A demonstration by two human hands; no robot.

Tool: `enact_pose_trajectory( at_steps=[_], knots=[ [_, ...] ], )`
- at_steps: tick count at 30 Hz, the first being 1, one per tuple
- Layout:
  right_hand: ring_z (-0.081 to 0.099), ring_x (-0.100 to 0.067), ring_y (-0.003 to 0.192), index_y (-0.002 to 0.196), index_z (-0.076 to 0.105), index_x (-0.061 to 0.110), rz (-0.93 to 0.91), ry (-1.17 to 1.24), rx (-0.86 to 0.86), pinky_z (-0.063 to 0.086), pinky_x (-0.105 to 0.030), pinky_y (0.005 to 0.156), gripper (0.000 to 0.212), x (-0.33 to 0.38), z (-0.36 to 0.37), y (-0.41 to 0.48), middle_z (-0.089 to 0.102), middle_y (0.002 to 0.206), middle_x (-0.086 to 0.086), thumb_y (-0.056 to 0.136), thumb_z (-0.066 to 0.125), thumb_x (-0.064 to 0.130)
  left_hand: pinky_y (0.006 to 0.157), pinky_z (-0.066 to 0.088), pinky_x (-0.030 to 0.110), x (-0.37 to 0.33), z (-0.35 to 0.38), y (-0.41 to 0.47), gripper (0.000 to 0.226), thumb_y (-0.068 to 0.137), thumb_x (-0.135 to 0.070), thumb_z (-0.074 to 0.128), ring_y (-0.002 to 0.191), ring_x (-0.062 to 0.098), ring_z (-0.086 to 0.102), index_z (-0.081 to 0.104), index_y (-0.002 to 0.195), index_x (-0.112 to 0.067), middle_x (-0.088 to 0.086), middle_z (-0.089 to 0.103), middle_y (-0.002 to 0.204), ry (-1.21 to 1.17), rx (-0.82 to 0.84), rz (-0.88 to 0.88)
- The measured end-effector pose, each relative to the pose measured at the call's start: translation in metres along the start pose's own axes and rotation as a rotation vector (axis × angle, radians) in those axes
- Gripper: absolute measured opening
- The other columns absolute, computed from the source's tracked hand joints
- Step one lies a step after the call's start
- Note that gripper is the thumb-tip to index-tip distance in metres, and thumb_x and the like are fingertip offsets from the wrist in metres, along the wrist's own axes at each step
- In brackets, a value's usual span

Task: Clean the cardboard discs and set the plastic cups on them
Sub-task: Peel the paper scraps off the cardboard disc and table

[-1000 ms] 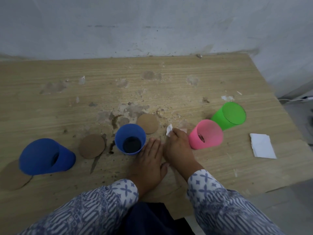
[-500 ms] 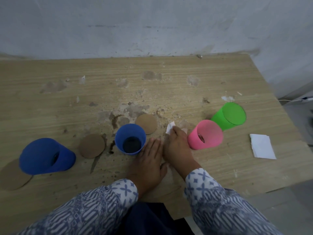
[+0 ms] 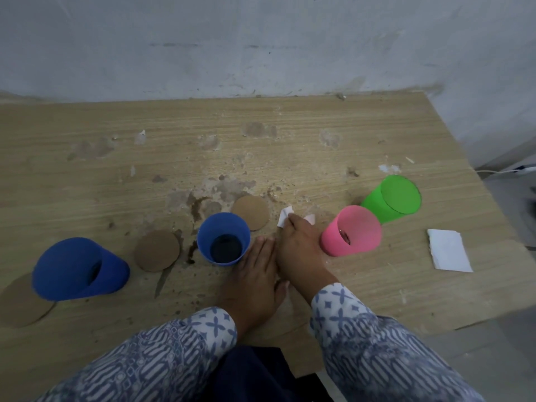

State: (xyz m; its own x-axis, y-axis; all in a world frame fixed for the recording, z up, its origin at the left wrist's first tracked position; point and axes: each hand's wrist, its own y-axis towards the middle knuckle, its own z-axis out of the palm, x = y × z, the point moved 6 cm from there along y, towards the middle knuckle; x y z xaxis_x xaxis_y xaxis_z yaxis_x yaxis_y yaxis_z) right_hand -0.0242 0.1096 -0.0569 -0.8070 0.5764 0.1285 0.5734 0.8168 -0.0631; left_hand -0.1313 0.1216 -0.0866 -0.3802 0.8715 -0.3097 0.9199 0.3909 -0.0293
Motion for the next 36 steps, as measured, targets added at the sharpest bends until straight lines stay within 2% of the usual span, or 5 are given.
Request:
enact_pose_trajectory(
  at_steps=[10,18,23,28,36],
  knots=[
    [0.056,-0.027,0.11,0.095,0.07,0.002,-0.09,-0.039,0.067,0.04,-0.038,0.099,0.023,-0.007,0.019,-0.023,0.067,0.107,-0.014,0.082,0.057,0.015,0.107,0.028,0.049,-0.001,-0.003,0.002,0.062,0.088,-0.044,0.037,0.132,0.029,0.045,0.049,0.135,-0.004,0.012,0.05,0.14,0.022,0.036,-0.012],
    [0.06,-0.027,0.056,0.063,0.067,0.002,-0.008,0.256,-0.158,0.05,-0.028,0.055,0.006,-0.004,-0.009,-0.026,0.064,0.062,-0.013,0.068,0.068,0.002,0.112,0.03,0.047,0.0,0.003,0.002,0.066,0.088,-0.044,0.034,0.139,0.029,0.034,0.039,0.142,-0.006,0.012,0.04,0.148,-0.03,0.094,-0.018],
    [0.061,-0.022,0.084,0.085,0.072,0.008,0.374,0.815,-0.059,0.049,-0.032,0.073,0.021,-0.023,-0.01,-0.039,0.07,0.089,-0.009,0.079,0.054,0.0,0.117,-0.002,0.031,-0.003,-0.007,0.003,0.067,0.092,-0.046,0.024,0.147,0.02,0.002,0.016,0.151,-0.015,0.001,0.011,0.159,-0.134,0.072,-0.038],
    [0.057,-0.03,0.074,0.084,0.066,-0.001,0.731,1.664,-0.021,0.049,-0.039,0.067,0.026,-0.016,0.001,-0.056,0.063,0.078,-0.02,0.076,0.047,-0.017,0.12,0.012,0.034,-0.002,-0.02,0.007,0.057,0.094,-0.012,0.045,0.146,0.019,0.011,0.026,0.148,-0.013,0.004,0.021,0.156,-0.41,-0.003,-0.105],
    [0.06,-0.024,0.07,0.084,0.061,0.001,0.801,1.948,-0.09,0.053,-0.028,0.061,0.03,-0.006,-0.007,-0.06,0.062,0.076,-0.015,0.08,0.041,-0.021,0.099,0.029,0.012,-0.011,-0.042,0.007,0.04,0.099,-0.013,0.041,0.121,0.004,0.043,0.043,0.139,-0.01,-0.002,0.049,0.133,-0.753,-0.098,-0.218]
  ],
)
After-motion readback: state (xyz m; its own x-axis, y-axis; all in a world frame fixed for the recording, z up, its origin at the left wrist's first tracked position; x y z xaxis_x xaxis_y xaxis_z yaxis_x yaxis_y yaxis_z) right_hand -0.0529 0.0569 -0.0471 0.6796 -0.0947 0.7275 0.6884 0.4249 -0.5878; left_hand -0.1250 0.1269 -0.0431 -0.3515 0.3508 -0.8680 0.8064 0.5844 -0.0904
